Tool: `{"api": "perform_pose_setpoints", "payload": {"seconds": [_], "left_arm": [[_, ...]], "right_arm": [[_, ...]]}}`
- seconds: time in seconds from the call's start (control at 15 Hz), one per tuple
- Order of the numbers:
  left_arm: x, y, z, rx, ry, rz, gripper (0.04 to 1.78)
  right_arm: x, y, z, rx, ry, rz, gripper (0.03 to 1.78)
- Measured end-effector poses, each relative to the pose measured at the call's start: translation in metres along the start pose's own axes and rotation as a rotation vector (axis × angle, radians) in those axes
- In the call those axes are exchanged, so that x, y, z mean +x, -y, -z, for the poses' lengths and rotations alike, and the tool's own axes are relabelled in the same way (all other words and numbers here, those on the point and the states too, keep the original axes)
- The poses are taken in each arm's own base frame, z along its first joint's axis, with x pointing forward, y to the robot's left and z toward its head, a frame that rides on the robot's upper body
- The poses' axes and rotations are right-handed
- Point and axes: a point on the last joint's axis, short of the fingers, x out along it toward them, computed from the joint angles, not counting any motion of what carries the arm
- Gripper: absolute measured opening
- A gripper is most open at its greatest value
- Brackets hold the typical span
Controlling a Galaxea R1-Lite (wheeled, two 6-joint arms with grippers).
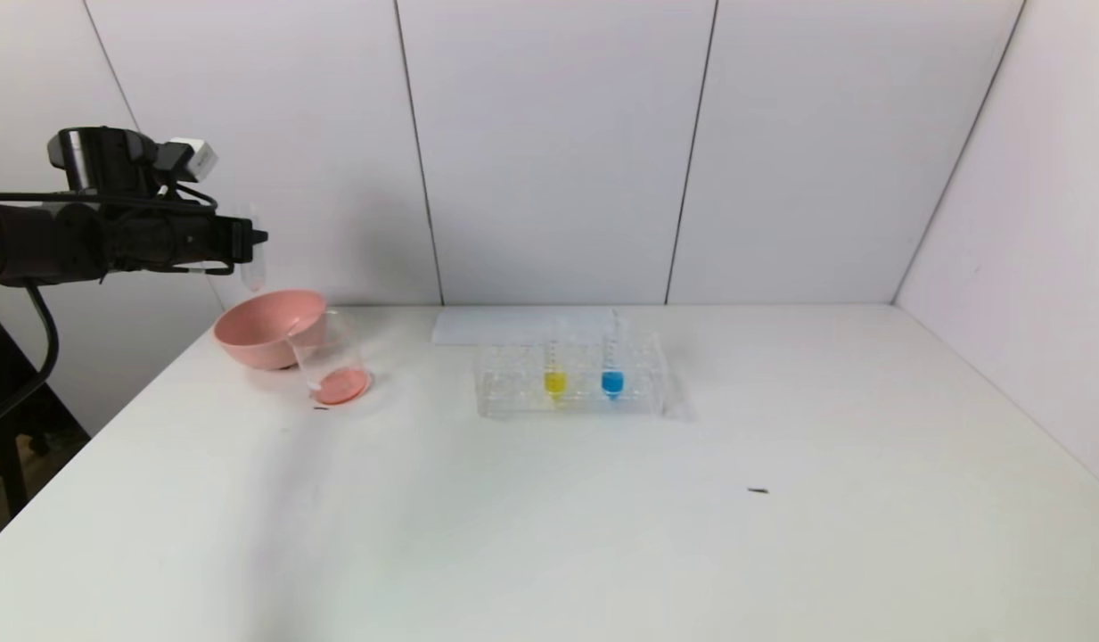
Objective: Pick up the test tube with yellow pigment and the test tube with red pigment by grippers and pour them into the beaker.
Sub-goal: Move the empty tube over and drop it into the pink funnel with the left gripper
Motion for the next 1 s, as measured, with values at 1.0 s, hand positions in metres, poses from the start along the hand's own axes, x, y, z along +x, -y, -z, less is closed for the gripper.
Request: {"api": "perform_pose_setpoints", "payload": {"seconds": [1.0], "left_arm": [[0.042,-0.022,0.054,-0.108,-0.064,-0.013,0.45]], "right_arm": [[0.000,0.000,0.000,0.000,0.000,0.000,1.70]]}}
